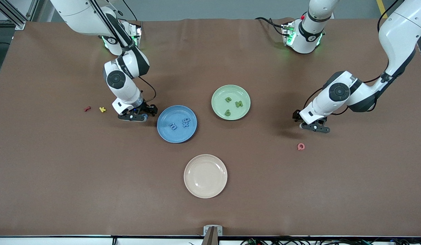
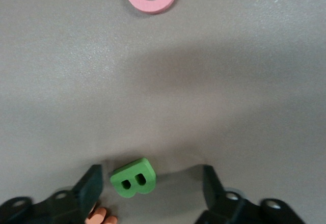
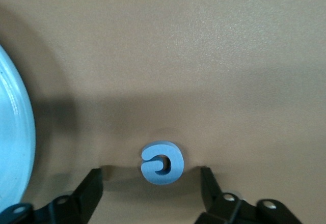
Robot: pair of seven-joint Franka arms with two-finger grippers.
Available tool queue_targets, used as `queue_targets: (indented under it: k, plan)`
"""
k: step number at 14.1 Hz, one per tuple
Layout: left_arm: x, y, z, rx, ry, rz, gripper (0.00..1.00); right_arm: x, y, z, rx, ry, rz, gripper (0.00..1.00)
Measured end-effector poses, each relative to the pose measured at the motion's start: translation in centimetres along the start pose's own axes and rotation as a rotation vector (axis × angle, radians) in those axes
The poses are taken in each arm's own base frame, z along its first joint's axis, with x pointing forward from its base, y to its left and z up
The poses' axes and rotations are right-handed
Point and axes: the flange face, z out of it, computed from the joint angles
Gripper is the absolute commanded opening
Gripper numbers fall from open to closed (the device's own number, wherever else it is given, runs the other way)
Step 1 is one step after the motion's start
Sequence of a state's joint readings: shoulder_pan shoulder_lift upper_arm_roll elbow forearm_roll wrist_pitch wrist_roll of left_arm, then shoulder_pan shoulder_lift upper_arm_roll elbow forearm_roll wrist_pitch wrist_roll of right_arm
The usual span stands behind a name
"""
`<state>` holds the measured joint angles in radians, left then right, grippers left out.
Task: Sort letters by color into matching plates
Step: 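Grasp the blue c with the right gripper while the left grasps green B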
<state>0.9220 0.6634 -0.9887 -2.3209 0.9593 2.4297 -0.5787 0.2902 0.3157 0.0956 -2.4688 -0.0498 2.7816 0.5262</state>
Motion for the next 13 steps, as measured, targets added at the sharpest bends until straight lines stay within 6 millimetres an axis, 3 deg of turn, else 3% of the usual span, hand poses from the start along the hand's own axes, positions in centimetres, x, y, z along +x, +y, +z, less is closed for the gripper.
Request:
queue_targets:
  k: [9, 13]
  plan:
    - [0.2, -0.1, -0.1, -0.007, 0.017, -0.02, 0.3, 1.3, 0.6, 0.3, -0.01, 0.01, 0.001, 0.83]
    - [0.2, 0.0, -0.2, -0.006, 0.02, -0.053, 0.29, 1.3, 0.6, 0.3, -0.01, 0.012, -0.001, 0.72]
